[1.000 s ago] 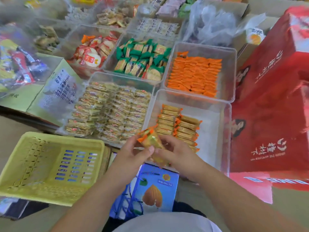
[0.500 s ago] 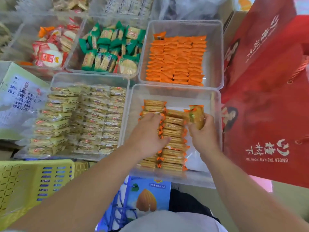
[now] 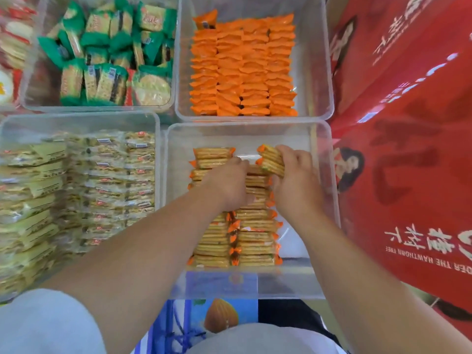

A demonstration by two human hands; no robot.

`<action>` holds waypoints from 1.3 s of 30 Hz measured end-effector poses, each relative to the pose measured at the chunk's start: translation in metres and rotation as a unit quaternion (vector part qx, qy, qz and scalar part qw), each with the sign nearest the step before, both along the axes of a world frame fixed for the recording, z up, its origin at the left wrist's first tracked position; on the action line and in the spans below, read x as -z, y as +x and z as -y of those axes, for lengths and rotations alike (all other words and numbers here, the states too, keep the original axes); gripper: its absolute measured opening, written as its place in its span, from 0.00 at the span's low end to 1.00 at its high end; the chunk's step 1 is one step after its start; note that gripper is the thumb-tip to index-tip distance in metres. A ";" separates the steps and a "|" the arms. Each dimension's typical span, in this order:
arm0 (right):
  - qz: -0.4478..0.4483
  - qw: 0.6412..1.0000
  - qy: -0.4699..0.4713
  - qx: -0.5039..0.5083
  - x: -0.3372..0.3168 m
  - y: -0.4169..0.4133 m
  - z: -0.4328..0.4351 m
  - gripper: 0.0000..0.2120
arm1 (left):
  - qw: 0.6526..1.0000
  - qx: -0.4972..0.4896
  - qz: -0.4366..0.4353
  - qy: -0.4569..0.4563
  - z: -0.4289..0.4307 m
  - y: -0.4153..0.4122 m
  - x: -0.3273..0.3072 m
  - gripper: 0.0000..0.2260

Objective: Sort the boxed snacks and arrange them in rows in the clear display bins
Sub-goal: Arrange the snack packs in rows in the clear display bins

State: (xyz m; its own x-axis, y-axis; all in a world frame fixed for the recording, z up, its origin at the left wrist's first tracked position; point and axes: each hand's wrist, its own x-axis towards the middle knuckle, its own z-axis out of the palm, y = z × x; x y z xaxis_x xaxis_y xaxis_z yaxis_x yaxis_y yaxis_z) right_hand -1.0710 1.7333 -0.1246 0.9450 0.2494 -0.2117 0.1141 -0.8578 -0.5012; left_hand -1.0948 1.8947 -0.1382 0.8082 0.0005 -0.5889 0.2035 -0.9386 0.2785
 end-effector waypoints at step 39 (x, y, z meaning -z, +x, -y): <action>-0.111 0.981 0.105 0.117 0.046 0.007 -0.042 0.34 | 0.991 -0.051 0.077 0.093 -0.007 -0.064 0.039 0.50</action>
